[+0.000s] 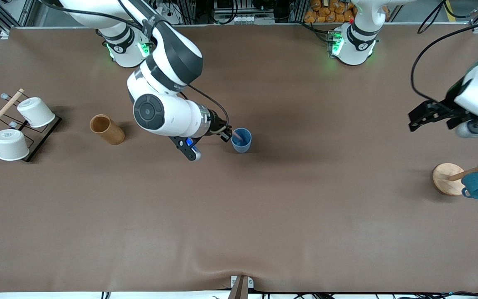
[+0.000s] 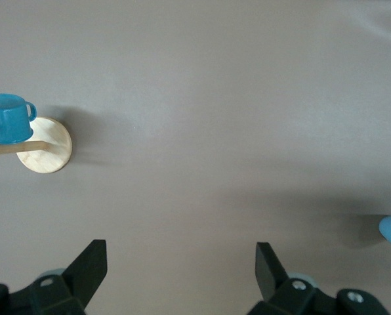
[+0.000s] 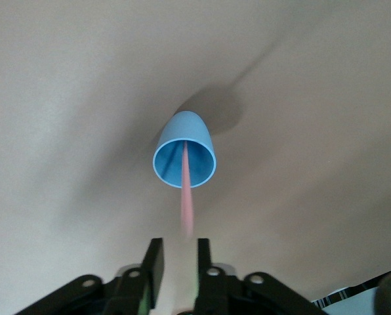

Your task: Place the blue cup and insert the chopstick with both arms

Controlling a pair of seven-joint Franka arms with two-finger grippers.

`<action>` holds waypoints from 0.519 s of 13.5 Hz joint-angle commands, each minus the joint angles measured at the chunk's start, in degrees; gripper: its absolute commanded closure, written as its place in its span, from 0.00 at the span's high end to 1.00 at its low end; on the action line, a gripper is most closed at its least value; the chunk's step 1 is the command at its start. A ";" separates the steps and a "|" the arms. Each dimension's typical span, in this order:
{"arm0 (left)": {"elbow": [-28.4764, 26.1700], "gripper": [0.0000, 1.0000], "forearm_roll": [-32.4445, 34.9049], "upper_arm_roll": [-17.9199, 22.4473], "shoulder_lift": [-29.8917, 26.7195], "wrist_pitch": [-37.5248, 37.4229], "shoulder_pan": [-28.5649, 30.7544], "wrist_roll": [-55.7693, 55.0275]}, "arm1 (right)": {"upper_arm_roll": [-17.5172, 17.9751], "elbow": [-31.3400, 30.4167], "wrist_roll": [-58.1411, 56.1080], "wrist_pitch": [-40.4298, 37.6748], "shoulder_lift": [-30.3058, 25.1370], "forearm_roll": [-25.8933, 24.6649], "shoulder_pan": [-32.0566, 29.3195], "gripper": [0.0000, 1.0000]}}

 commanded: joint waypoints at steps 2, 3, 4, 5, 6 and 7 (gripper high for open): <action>-1.07 1.00 -1.52 1.90 -3.57 -3.37 -1.19 2.21 | -0.08 0.97 2.43 -1.04 -0.67 -0.83 -0.75 1.00; -1.07 1.00 -1.52 2.16 -3.92 -5.29 -1.36 2.21 | -0.25 1.93 2.25 -4.88 -0.94 -0.48 -2.59 1.00; -1.15 1.00 -1.52 2.16 -4.19 -6.27 -1.54 2.21 | -0.08 4.12 1.73 -10.14 -0.94 -0.48 -5.13 1.00; -1.76 1.00 -1.61 2.16 -4.80 -6.45 -1.80 2.21 | -0.08 6.23 0.42 -14.45 -0.94 -0.48 -7.07 1.00; -2.03 1.00 -1.52 2.51 -5.15 -6.46 -1.89 2.21 | -0.08 7.55 -1.68 -17.72 -0.94 -0.57 -8.92 1.00; -2.29 1.00 -1.52 2.51 -5.24 -6.46 -1.89 2.21 | -0.17 8.26 -3.97 -20.36 -1.20 -0.57 -10.76 1.00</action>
